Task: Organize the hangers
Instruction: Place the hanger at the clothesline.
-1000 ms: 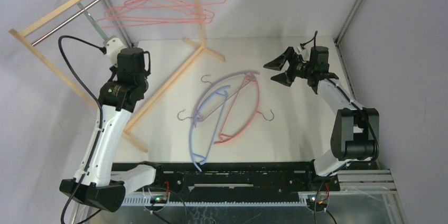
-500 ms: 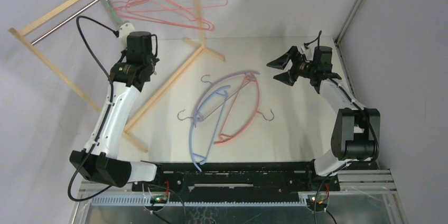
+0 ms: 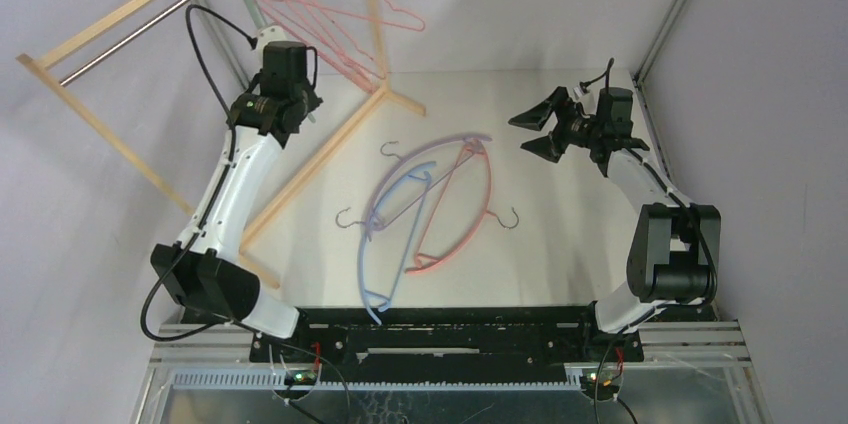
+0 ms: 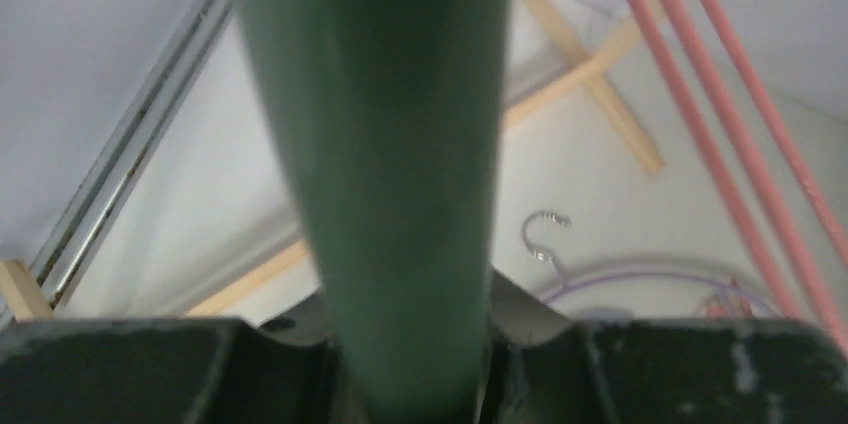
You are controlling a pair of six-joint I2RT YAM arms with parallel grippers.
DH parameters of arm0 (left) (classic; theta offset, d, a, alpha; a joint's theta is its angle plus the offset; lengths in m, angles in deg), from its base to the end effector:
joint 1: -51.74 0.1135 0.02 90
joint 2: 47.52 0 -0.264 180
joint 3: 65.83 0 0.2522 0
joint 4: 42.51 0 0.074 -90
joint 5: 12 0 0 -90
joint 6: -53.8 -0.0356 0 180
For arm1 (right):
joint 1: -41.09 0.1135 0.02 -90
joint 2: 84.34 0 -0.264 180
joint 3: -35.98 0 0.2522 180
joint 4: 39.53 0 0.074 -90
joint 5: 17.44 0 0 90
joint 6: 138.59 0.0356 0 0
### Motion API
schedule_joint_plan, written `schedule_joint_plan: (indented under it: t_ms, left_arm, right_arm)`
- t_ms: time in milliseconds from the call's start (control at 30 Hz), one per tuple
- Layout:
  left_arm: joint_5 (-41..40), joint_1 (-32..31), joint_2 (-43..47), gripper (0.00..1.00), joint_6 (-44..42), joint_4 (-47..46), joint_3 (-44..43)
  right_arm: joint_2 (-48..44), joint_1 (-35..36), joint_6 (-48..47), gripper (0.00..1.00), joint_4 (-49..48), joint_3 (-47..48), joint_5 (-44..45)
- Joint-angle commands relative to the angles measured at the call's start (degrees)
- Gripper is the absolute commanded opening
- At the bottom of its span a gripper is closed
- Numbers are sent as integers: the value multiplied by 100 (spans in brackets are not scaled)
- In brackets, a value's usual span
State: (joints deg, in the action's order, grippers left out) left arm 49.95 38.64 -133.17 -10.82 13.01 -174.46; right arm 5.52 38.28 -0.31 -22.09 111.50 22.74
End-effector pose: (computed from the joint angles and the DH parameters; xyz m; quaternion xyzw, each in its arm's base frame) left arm 0.3165 -0.0565 0.4185 -0.2068 0.8334 0.0470 0.5103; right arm 0.3470 0.0102 0.2640 0.1568 0.8033 0.5099 0.2647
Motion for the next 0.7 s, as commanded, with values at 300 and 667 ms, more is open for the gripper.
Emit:
schedule_joint_plan:
  t_ms: [300,667]
  left_arm:
    - [227,-165,1121,87,-383,-58,711]
    - [623,-287,2576,100,-131,-102,2229]
  right_arm:
    - [-277,128,-707,100,640,52,405]
    - [-510,816,-1434,100,1430,59,1017]
